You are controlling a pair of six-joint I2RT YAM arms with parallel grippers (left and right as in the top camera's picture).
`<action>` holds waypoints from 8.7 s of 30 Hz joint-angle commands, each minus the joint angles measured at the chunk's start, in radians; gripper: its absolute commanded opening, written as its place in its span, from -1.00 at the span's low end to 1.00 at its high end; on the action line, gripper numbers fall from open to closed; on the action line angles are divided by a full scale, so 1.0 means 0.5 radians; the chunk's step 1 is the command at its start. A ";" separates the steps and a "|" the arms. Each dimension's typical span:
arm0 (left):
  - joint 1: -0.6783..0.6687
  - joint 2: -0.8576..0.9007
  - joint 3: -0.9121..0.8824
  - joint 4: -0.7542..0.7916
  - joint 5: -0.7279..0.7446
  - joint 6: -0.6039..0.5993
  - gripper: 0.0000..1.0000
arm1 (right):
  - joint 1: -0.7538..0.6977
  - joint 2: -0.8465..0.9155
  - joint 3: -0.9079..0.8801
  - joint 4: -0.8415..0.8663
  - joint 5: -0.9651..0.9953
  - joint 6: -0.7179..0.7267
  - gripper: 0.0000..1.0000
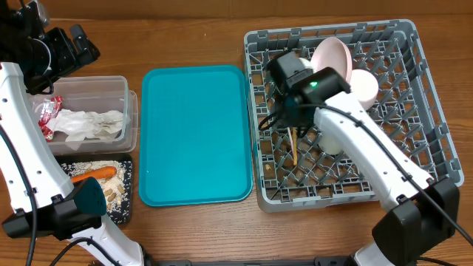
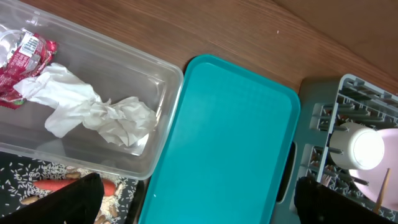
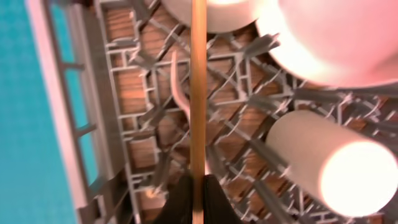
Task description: Sort waste into correct bins and load items into the dishwasher
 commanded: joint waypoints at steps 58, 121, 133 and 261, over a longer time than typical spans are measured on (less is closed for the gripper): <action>0.002 -0.010 0.014 -0.002 0.022 -0.011 1.00 | -0.045 -0.211 0.483 -0.040 -1.348 -0.002 1.00; -0.004 -0.010 0.014 -0.002 0.022 -0.011 1.00 | -0.632 -3.504 -2.686 2.155 -0.495 -0.706 1.00; -0.004 -0.010 0.014 -0.001 0.022 -0.011 1.00 | -0.677 -3.504 -3.154 2.629 -0.489 -0.692 1.00; -0.894 -3.889 -5.035 3.220 -0.588 0.314 1.00 | -0.681 -3.504 -3.154 2.294 -0.479 -1.051 1.00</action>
